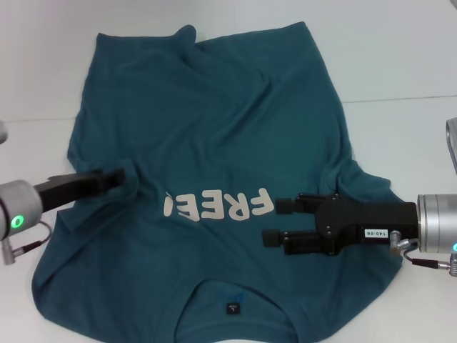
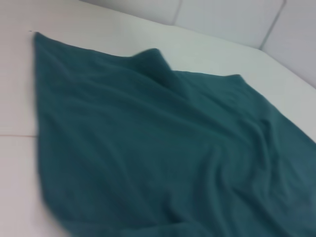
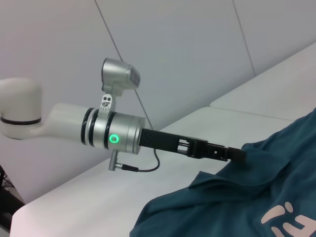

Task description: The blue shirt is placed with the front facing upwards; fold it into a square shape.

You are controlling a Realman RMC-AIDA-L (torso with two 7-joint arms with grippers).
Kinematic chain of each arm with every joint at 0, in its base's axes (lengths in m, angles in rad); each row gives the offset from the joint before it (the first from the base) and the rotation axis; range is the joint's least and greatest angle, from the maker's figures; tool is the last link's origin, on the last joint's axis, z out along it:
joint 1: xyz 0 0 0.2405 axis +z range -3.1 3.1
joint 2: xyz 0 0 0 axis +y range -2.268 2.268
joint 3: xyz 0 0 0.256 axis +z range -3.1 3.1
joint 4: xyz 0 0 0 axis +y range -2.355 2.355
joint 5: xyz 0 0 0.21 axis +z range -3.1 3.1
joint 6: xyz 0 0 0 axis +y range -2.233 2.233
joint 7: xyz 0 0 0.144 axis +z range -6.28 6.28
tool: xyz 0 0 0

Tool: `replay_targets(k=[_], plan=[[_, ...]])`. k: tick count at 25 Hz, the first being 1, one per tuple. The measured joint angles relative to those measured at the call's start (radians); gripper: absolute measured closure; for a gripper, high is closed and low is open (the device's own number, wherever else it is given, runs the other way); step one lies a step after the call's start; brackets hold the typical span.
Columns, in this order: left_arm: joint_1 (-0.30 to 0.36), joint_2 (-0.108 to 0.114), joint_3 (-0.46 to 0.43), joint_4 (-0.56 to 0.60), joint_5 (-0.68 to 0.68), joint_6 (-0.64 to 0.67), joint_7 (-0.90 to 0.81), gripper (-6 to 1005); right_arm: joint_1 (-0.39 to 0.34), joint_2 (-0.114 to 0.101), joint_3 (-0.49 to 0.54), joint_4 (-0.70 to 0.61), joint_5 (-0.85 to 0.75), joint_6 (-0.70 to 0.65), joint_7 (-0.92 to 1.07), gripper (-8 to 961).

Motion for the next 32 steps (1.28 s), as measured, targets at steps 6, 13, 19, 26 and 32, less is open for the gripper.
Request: replay_targets(k=[6, 13, 19, 26, 32], plan=[[0.082, -0.001, -0.002, 0.081, -0.002, 0.025, 0.003, 384, 0.003, 0.000, 0.000, 0.001, 0.000, 0.000, 0.000, 68], [0.142, -0.001, -0.002, 0.161, 0.006, 0.120, 0.087, 213, 0.003, 0.000, 0.000, 0.005, 0.000, 0.003, -0.001, 67], [0.182, -0.009, -0.003, 0.202, -0.003, 0.195, 0.275, 121, -0.004, 0.000, 0.002, 0.013, 0.000, 0.001, -0.005, 67], [0.197, -0.012, -0.006, 0.172, -0.019, 0.201, 0.435, 121, -0.007, 0.000, 0.008, 0.027, 0.000, 0.009, -0.007, 67], [0.207, -0.012, -0.012, 0.160, -0.029, 0.180, 0.503, 121, -0.008, 0.000, 0.008, 0.029, 0.006, 0.011, -0.001, 67]])
